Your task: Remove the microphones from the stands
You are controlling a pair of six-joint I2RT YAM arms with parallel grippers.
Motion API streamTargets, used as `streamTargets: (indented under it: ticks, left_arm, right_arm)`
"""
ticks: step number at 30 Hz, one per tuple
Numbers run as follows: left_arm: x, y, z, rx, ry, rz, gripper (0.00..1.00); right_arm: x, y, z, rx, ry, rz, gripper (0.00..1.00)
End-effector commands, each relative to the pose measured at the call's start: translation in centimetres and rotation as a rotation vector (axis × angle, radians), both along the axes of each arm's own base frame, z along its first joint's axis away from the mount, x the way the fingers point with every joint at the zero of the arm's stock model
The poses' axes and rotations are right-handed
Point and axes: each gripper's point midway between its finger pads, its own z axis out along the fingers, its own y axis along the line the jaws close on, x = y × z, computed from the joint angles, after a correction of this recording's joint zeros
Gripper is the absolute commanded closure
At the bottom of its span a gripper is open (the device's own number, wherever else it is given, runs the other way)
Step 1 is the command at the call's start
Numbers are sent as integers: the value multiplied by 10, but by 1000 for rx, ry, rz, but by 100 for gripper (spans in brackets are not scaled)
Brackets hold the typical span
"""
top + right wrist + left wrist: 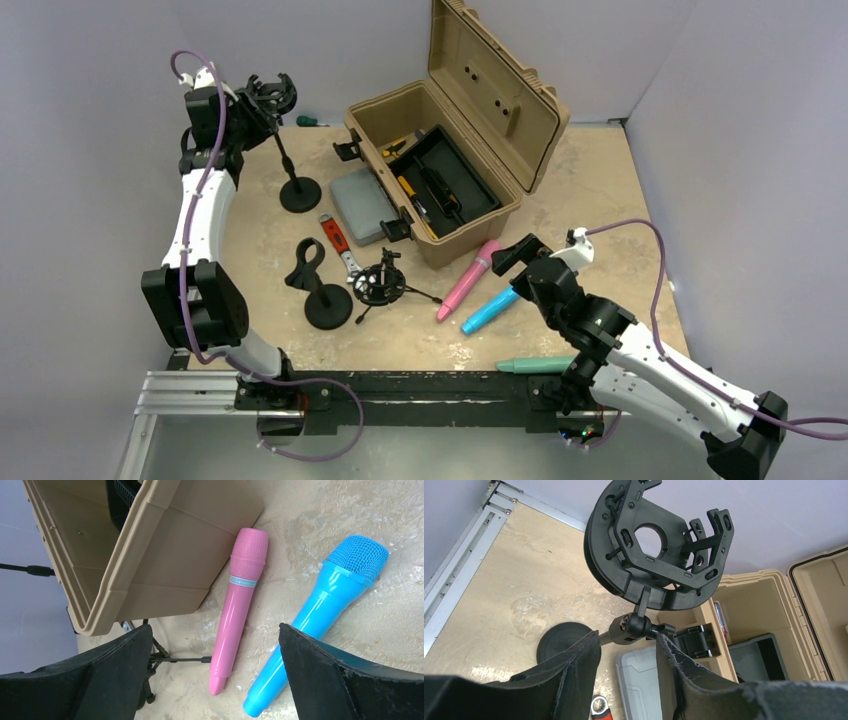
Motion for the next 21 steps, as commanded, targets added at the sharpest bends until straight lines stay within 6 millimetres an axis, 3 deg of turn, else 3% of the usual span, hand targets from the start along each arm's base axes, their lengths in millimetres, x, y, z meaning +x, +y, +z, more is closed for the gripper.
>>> streamTargets:
  ticks: [1,14,21]
  left_arm:
    - [9,10,27,-3,-82,28,56]
    - [22,15,28,-47,-95,28,50]
    - [24,17,-3,-58,-39,42,51]
  right_arm:
    - [6,-6,5,-16,-31,-33,4]
    - [8,-2,4,-26,-28,-27,4]
    - [10,2,5,-25,-28,-13,3]
